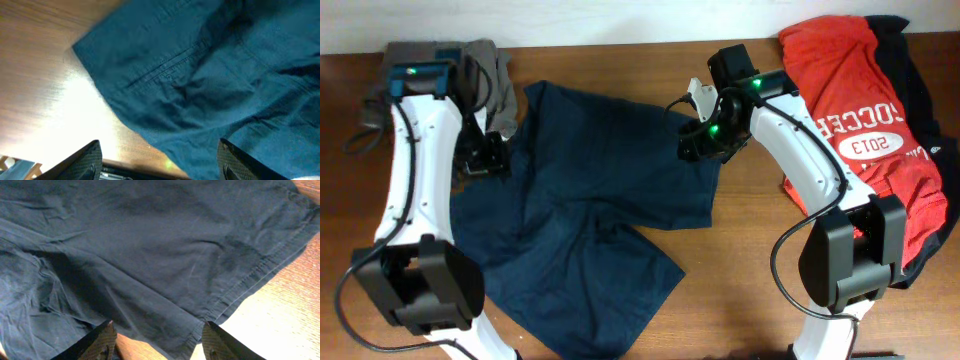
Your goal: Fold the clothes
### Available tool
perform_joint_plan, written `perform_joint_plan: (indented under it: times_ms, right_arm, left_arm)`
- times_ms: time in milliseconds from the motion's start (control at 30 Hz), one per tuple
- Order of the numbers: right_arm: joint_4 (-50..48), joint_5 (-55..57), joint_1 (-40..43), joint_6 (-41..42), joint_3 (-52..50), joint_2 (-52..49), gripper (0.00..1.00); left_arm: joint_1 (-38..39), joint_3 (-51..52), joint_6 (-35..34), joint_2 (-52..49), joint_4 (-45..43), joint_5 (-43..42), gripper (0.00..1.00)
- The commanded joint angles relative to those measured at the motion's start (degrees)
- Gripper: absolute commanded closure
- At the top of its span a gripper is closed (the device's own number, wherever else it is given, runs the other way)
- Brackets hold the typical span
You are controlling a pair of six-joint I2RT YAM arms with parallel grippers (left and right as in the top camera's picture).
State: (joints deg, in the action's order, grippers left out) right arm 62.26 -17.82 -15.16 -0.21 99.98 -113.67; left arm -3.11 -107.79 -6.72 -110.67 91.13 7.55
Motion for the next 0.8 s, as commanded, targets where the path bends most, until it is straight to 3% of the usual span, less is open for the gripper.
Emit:
perform_joint_plan:
  times_ms: [0,100,167,233,267,533,767]
  right_arm:
    - [-0.63,2.82,-0.24,0.33,1.05,-0.81,0.40]
    - [-2.16,6.34,-0.26,0.26,0.87,-2.14,0.42]
    - [-3.50,8.72,-0.26,0.28,0.72,-3.63,0.58]
    - [-4.55,9.53,-0.26,0.31,0.70,-5.62,0.87]
    - [-4.76,9.53,-0.26,0.28,0.70,-6.51,0.96]
    - [-6.64,9.73,-0.37,-1.51,0.70,-11.93,0.96]
    - [-6.82,11.67,-1.53,-4.02,0.68,-15.56,0.96]
  left_arm:
    - [0.04,0.81,-0.13,-0.28,-2.25,0.44,0.26]
    - [0.09,0.70,-0.15,0.63,-4.87,0.15,0.26]
    - [0.07,0.70,-0.15,1.84,-7.17,-0.96,0.25]
    - [0.07,0.70,-0.15,3.34,-9.62,-2.71,0.26]
    - [0.07,0.70,-0.15,4.13,-10.88,-3.50,0.26]
    - [0.11,0.70,-0.11,11.30,-23.43,-8.41,0.25]
    - [0.37,0.72,-0.11,11.91,-28.04,-8.92,0.26]
